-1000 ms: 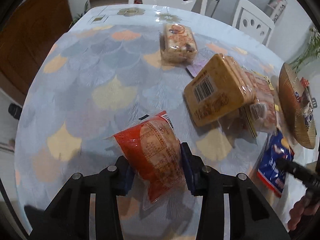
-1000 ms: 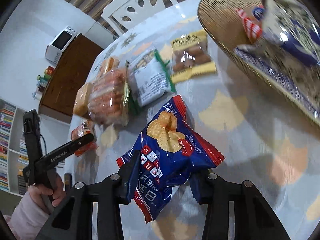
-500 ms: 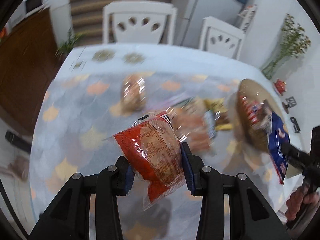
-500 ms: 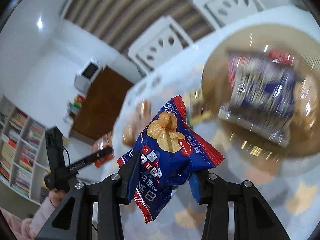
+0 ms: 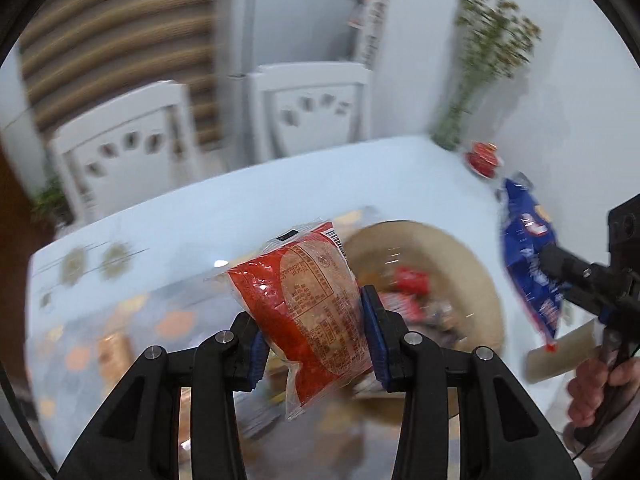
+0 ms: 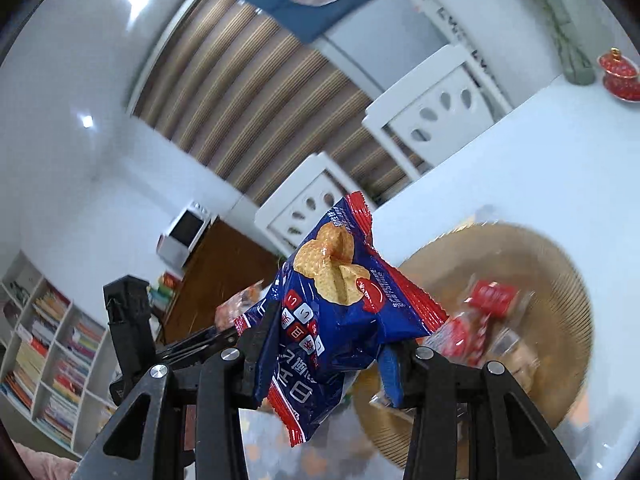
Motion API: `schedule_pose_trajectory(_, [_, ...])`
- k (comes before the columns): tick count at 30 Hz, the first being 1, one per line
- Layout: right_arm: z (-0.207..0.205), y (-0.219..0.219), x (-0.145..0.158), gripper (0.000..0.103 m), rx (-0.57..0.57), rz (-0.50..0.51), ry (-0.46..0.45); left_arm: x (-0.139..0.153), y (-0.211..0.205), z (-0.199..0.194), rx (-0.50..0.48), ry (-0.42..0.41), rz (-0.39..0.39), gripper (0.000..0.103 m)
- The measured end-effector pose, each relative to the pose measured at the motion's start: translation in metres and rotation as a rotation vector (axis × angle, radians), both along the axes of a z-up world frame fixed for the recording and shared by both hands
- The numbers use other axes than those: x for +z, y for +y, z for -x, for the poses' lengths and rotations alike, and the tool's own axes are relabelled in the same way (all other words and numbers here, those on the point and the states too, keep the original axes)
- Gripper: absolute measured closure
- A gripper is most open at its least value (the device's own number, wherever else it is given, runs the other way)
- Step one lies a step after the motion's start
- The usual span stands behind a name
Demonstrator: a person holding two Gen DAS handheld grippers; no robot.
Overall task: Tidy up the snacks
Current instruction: 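Lift and carry both packs over the amber glass bowl, then open both tools to drop the packs into the bowl, then move left tool to the yellow barcode cake pack while right reaches the clear biscuit-stick pack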
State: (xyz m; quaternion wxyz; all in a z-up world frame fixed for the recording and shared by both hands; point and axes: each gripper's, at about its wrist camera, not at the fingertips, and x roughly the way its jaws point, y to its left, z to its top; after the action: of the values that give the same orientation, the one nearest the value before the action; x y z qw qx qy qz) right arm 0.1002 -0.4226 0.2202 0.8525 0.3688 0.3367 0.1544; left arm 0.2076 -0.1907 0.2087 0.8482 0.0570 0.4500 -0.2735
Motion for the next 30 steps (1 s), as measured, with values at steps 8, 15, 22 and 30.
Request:
schedule_pose_trajectory(8, [-0.015,-0.045,-0.045,0.008,-0.074,0.065,0.194,-0.039,-0.093,-0.027,-0.086,0.094,-0.084,0.020])
schedule_pose_trajectory(15, [0.001,-0.057,-0.044,0.003,-0.128,0.138,0.240,-0.041,-0.089,-0.021,-0.076,0.091,-0.098,0.019])
schedule_pose_trajectory(22, [0.015,-0.043,-0.036,0.003,-0.139,0.115,0.245,-0.033,-0.051,-0.021,-0.021,0.090,-0.098,0.019])
schedule_pose_trajectory(30, [-0.001,0.010,-0.009,0.003,-0.095,0.151,0.201,-0.006,0.034,-0.021,0.106,0.053,-0.073,0.019])
